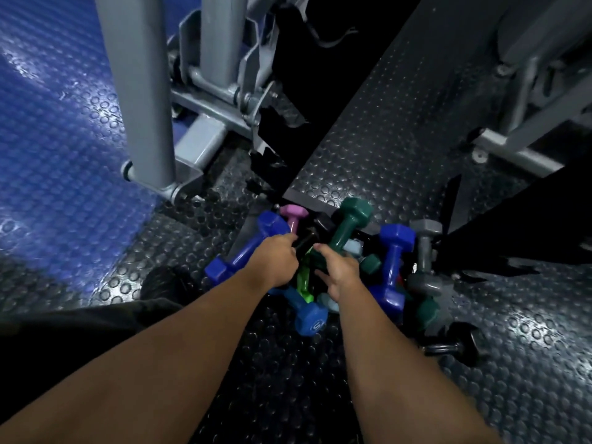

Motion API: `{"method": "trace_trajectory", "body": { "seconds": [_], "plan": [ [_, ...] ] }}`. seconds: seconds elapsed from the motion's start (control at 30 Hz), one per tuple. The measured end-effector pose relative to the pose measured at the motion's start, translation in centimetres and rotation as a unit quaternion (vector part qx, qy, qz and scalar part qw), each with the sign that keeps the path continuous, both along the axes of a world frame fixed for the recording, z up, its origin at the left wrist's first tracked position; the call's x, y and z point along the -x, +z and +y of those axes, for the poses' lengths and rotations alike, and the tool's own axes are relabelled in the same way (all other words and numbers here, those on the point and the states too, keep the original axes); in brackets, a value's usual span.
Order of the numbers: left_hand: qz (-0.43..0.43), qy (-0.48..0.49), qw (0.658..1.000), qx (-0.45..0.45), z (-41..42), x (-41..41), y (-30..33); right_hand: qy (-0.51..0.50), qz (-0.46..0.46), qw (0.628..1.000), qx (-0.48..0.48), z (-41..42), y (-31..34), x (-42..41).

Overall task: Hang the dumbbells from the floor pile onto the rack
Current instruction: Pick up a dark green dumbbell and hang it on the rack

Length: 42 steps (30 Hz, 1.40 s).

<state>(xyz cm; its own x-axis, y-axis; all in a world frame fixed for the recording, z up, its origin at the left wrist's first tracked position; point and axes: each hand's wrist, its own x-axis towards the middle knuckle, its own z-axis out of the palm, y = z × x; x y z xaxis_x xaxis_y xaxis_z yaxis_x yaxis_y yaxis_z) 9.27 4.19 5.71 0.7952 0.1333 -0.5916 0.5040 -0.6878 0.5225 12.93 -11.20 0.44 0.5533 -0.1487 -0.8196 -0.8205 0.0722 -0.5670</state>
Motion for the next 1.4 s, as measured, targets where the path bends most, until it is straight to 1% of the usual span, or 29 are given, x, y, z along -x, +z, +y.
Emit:
{"method": "trace_trajectory", "body": {
  "seconds": [0.13, 0.23, 0.3, 0.43, 0.5, 0.63, 0.7, 0.77, 0.87, 0.97, 1.07, 1.17, 1.23, 1.33, 1.4],
  "plan": [
    [0.019, 0.009, 1.000, 0.018, -0.1, -0.1, -0.4, -0.001, 0.009, 0.998, -0.061, -0.5, 1.1, 2.3],
    [0.020, 0.050, 0.998, 0.039, 0.0, -0.1, -0.3, -0.015, 0.001, 0.995, -0.104, -1.1, 3.0, 4.0],
    [0.012, 0.078, 0.995, 0.054, 0.2, -0.1, 0.2, -0.010, 0.000, 0.994, -0.106, -2.0, 4.6, 4.5],
    [0.012, 0.079, 0.991, 0.106, -1.0, -0.4, 2.0, 0.034, -0.025, 0.997, -0.066, -4.7, 8.3, 6.3],
    [0.001, 0.072, 0.987, 0.145, -2.1, -0.8, 3.8, 0.083, -0.045, 0.994, -0.055, -6.4, 10.4, 7.6],
    [-0.033, 0.060, 0.978, 0.199, -4.5, -2.1, 8.5, 0.194, -0.062, 0.979, 0.011, -9.8, 14.5, 9.0],
    [-0.064, 0.024, 0.976, 0.206, -5.4, -2.1, 10.6, 0.243, -0.060, 0.967, 0.048, -10.8, 16.7, 9.7],
    [-0.081, -0.006, 0.972, 0.220, -5.9, -1.8, 11.8, 0.303, -0.068, 0.947, 0.086, -11.8, 19.0, 10.3],
    [-0.064, -0.052, 0.969, 0.233, -6.0, -1.1, 13.2, 0.385, -0.070, 0.909, 0.145, -13.4, 22.3, 10.7],
    [-0.031, -0.055, 0.968, 0.244, -6.1, -0.4, 14.4, 0.419, -0.071, 0.888, 0.173, -15.1, 25.3, 10.9],
    [-0.030, -0.043, 0.962, 0.269, -6.8, 0.9, 16.5, 0.421, -0.096, 0.883, 0.184, -16.6, 27.8, 11.0],
    [-0.029, 0.000, 0.960, 0.277, -7.7, 2.1, 18.6, 0.389, -0.132, 0.894, 0.177, -17.9, 30.4, 11.4],
    [-0.034, 0.030, 0.958, 0.285, -8.3, 2.8, 20.3, 0.349, -0.163, 0.909, 0.160, -18.7, 31.7, 11.8],
    [-0.037, 0.044, 0.951, 0.303, -9.6, 3.7, 23.4, 0.285, -0.206, 0.922, 0.159, -20.1, 33.8, 13.1],
    [-0.034, 0.043, 0.953, 0.297, -10.8, 4.1, 25.4, 0.235, -0.227, 0.932, 0.159, -21.3, 34.6, 13.8]
  ]
}}
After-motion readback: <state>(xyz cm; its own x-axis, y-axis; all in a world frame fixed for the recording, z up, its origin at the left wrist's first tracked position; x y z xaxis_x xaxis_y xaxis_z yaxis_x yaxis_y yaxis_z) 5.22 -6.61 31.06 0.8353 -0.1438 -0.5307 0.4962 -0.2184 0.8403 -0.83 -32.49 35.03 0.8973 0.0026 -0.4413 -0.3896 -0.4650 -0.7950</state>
